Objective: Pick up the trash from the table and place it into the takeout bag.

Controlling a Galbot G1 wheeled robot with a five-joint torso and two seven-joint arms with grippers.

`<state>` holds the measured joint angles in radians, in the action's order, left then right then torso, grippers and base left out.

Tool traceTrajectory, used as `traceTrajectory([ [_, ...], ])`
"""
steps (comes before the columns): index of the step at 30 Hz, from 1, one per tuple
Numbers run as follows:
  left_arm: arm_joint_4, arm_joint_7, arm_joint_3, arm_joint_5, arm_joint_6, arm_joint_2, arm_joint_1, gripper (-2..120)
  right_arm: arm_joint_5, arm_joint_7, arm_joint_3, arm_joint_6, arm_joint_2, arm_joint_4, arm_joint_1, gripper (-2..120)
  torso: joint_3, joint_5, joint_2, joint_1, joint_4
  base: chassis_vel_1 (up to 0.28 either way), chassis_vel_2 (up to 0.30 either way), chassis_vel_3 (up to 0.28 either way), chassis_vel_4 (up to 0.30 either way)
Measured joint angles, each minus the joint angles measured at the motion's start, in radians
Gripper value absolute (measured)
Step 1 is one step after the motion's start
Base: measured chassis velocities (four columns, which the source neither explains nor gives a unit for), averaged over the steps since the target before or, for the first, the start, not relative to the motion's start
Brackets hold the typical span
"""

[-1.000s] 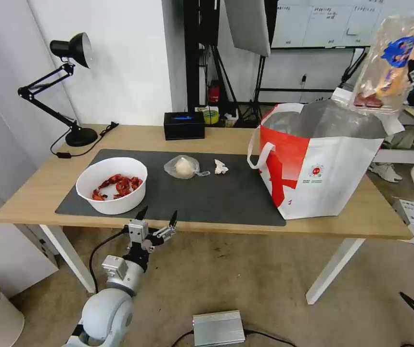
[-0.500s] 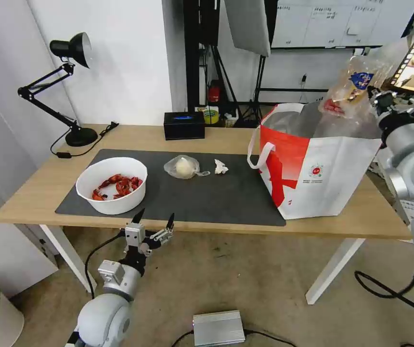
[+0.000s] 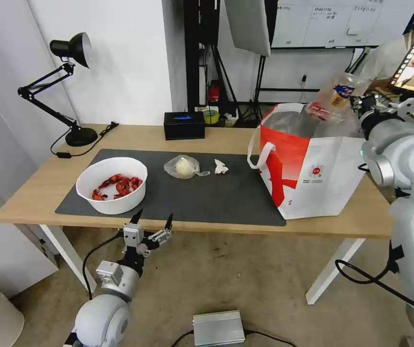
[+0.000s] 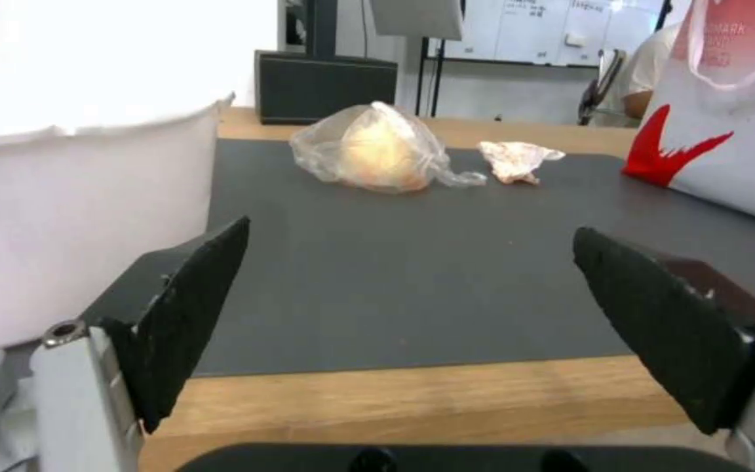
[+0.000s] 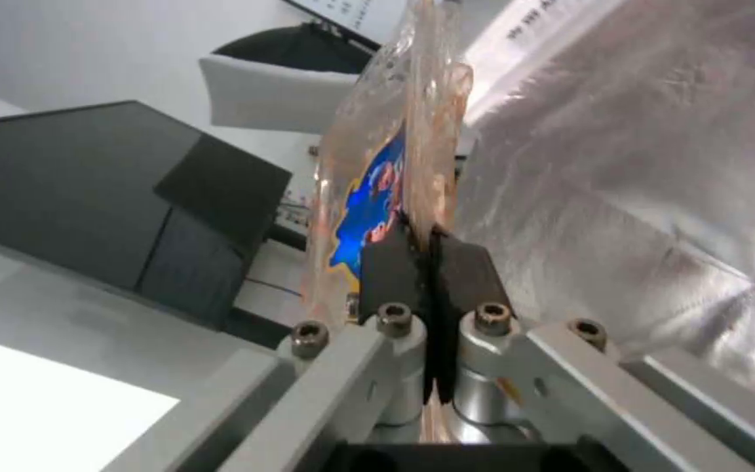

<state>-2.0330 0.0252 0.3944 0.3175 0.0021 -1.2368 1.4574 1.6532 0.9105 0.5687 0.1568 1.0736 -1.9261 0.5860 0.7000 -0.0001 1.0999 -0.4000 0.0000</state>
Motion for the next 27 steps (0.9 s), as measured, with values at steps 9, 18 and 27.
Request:
traceTrajectory([
  [9, 0.015, -0.001, -0.007, 0.000, 0.000, -0.003, -0.014, 100, -0.015, 0.055, -0.007, 0.020, 0.022, 0.014, -0.005, 0, 0.000, 0.0000, 0.000, 0.000, 0.0000, 0.000, 0.000, 0.000, 0.000],
  [18, 0.022, -0.001, -0.009, 0.002, 0.000, -0.005, -0.020, 100, -0.027, 0.056, -0.005, 0.033, 0.033, 0.013, 0.009, 20, 0.000, 0.0000, 0.000, 0.000, 0.0000, 0.000, 0.000, 0.000, 0.000],
  [27, 0.024, -0.001, -0.009, 0.003, 0.000, -0.006, -0.023, 100, -0.031, 0.041, 0.002, 0.037, 0.028, 0.005, 0.031, 53, 0.000, 0.0001, 0.000, 0.000, 0.0000, 0.000, 0.000, 0.000, 0.000],
])
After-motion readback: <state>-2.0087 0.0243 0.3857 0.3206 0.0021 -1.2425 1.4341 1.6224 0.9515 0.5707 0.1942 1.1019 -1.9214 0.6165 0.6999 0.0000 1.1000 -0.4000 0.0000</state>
